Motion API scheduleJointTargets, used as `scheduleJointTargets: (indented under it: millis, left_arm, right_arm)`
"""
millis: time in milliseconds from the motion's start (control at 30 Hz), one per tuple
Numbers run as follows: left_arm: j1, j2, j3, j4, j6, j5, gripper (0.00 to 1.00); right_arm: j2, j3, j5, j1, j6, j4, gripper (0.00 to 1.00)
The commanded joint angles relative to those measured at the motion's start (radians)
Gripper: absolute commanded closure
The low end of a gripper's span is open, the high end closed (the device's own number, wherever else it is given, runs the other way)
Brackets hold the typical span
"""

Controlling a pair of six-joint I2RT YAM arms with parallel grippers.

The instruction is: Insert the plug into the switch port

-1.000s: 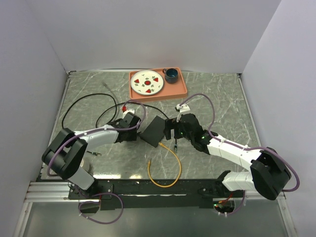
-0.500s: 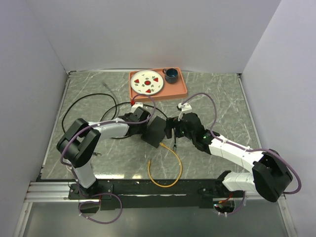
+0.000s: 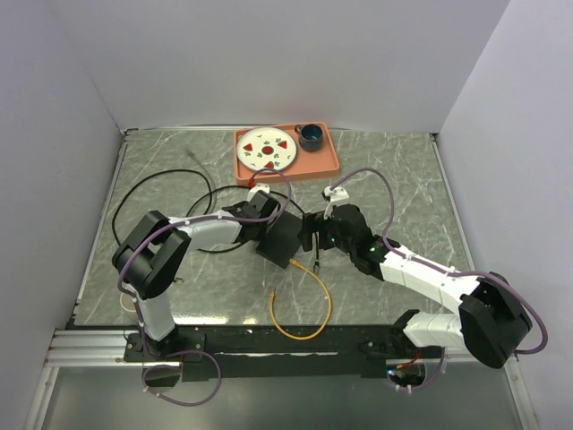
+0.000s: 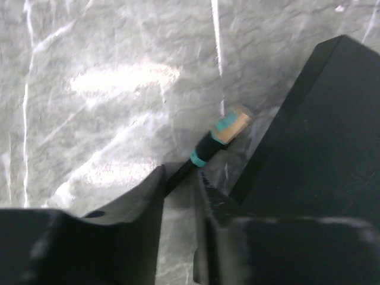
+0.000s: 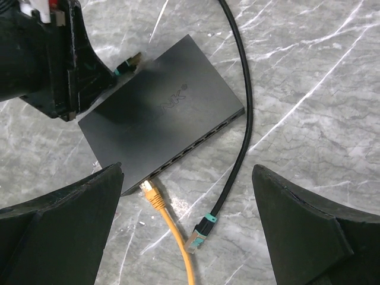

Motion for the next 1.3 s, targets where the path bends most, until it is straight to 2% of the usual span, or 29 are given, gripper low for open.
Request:
scheduleJointTargets:
  millis: [0, 67, 333, 533, 633, 767, 800, 933, 1133, 1267]
  left_arm:
    - [-0.004, 0.123, -0.041, -0.112, 0.014, 0.107, 0.85]
    - [-0.004, 0.123, -0.041, -0.115, 0.01, 0.092, 0.99]
    - [0.025, 0.026, 0.086, -0.185, 0.051, -0.022, 0.99]
    - [0.065, -0.159, 0.134, -0.109, 0.085, 0.081, 0.99]
    - [0.067, -0.28, 0.087, -0.009, 0.08, 0.182, 0.99]
    - [0.067, -0.466, -0.08, 0.19, 0.054, 0.347, 0.99]
    - [0.067, -0.497, -0.114, 0.291, 0.048, 0.407, 0.99]
    - [0.065, -0.609, -0.255, 0.467, -0.021, 0.495, 0.99]
    - [0.065, -0.707, -0.378, 0.654, -0.147, 0.536, 0.99]
    - [0.065, -0.735, -0.39, 0.666, -0.176, 0.512, 0.99]
  right_arm:
    - [-0.046, 0.001, 0.01, -0.015, -0.011, 0.016, 0.03]
    - [-0.05, 0.001, 0.004, -0.018, -0.014, 0.019, 0.03]
    - [-0.09, -0.001, -0.041, -0.02, -0.026, 0.042, 0.02]
    - [-0.159, -0.018, -0.11, -0.02, -0.027, 0.097, 0.02]
    - [-0.19, -0.027, -0.157, -0.02, -0.017, 0.134, 0.01]
    - [-0.197, -0.01, -0.243, -0.02, 0.024, 0.195, 0.01]
    - [-0.197, -0.006, -0.251, -0.02, 0.045, 0.203, 0.01]
    - [-0.202, 0.001, -0.308, -0.021, 0.096, 0.294, 0.01]
    - [-0.168, 0.007, -0.407, -0.018, 0.159, 0.412, 0.01]
    - [-0.112, 0.025, -0.444, -0.006, 0.187, 0.433, 0.02]
